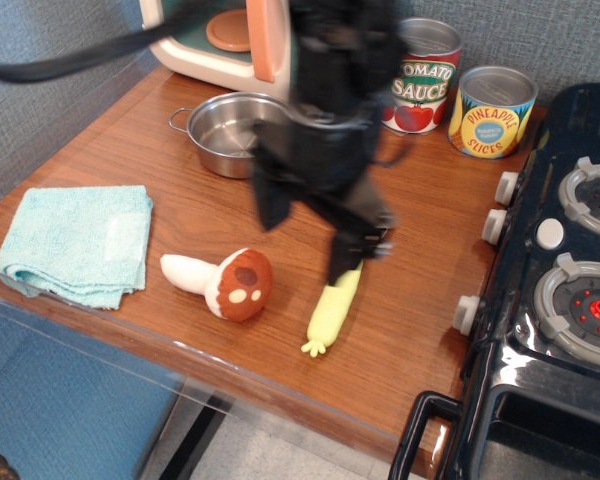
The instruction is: Place the spoon to the left of the pot.
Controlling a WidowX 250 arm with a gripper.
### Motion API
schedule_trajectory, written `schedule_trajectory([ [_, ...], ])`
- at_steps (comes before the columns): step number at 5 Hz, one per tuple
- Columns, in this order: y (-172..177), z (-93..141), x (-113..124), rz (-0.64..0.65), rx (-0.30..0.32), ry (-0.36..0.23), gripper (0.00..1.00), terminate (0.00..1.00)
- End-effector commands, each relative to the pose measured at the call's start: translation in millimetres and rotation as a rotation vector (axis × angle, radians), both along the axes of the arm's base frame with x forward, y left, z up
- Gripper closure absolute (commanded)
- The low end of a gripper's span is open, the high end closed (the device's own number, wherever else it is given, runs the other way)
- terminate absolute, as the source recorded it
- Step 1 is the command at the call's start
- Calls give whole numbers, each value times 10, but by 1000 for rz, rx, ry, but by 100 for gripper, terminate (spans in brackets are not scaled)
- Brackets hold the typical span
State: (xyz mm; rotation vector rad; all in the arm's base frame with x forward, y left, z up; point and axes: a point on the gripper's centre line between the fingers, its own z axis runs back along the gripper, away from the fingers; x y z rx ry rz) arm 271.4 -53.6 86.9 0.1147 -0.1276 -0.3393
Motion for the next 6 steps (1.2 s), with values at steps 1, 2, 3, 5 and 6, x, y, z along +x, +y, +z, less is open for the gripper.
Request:
schedule_trajectory([
  [1,-94,-320,312,157,-84,-3,0,0],
  [2,-77,-467,316,185,-82,22,0,0],
  [3,-62,-544,318,190,-70,37,0,0],
  [5,-61,-687,278,208,-104,12,100,0],
  [6,-80,-675,281,180,-119,-8,100,0],
])
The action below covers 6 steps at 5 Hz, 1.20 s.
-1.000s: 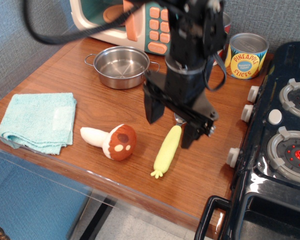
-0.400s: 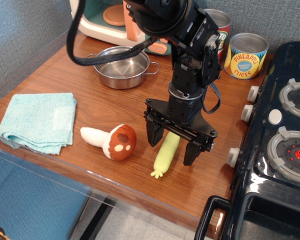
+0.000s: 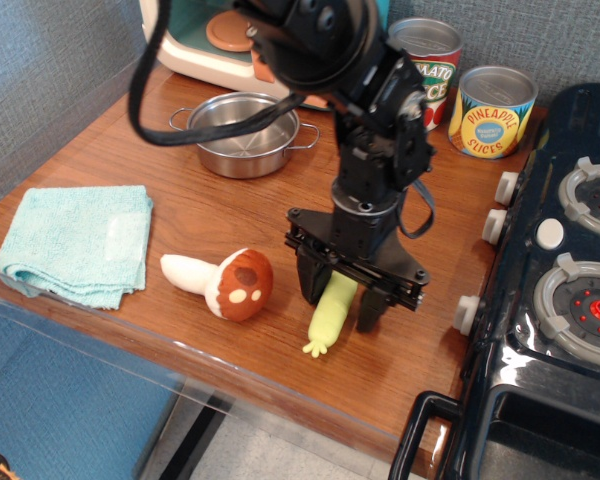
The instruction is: Place the spoon to the left of the pot.
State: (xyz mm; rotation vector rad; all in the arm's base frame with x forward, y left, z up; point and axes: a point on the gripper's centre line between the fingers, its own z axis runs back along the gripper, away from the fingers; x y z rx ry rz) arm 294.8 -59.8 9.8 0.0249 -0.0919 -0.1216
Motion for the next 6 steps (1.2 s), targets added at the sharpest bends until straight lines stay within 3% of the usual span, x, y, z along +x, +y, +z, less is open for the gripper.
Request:
schedule_trajectory([
  [1,-14,218,78,-62,-42,-88,100,0],
  [2,103,637,179,-90,-68,-179,100,0],
  [3,573,1040,187,-46,-60,-239,100,0],
  [4,1032,1200,235,-70,6,-203,100,0],
  [5,1513,1159,311,-149,26,-156,100,0],
  [6,2014,1070,371,-119,56,-115,100,0],
])
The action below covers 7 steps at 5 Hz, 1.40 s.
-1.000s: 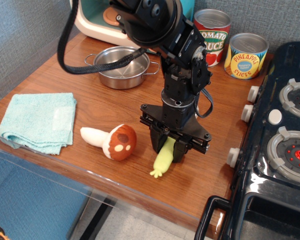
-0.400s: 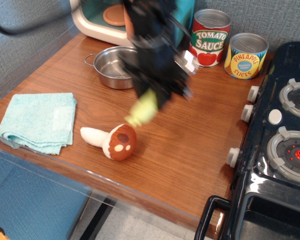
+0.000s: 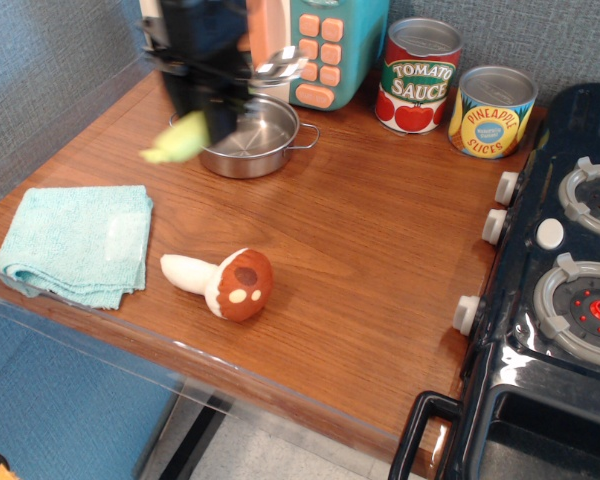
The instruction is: Place the spoon to the left of the pot.
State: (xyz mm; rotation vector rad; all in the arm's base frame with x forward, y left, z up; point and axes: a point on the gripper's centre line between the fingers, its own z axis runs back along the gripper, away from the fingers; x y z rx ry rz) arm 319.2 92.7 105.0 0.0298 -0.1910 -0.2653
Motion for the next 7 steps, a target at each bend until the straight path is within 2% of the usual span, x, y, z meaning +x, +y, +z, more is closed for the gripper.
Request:
schedule_trajectory([
  [1,989,-89,182,62,81,20,100,0],
  [2,1223,-262,226,82,106,82,100,0],
  [3,1320,-404,280,104,128,110,100,0],
  [4,1358,-541,336,124,127,131,100,0],
  [6,1208,-723,448,71,100,131,100,0],
  [7,1148,-605,462,18,127,113,0,0],
])
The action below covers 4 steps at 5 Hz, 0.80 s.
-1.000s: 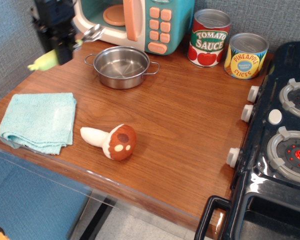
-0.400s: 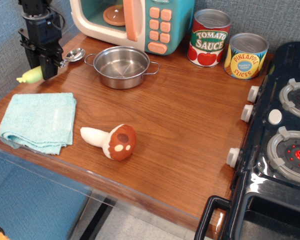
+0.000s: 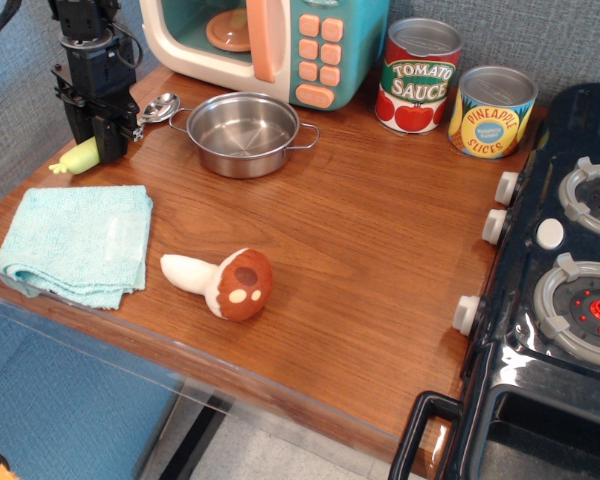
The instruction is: Place the spoon to the left of the pot.
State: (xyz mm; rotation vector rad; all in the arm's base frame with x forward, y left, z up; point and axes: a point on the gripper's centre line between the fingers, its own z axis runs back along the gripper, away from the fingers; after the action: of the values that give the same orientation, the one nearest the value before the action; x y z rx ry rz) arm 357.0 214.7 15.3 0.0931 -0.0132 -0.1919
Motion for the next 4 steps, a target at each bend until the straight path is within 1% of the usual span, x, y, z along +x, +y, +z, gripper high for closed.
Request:
schedule_trajectory([
  [1,-131,610,13,-87,58,-125,0,0],
  [2,-200,922,-109,-105,67,-186,0,0],
  [3,-297,1079,-270,-110,53,-234,0,0],
  [4,-422,1153,-366,-78,115,-226,0,0],
])
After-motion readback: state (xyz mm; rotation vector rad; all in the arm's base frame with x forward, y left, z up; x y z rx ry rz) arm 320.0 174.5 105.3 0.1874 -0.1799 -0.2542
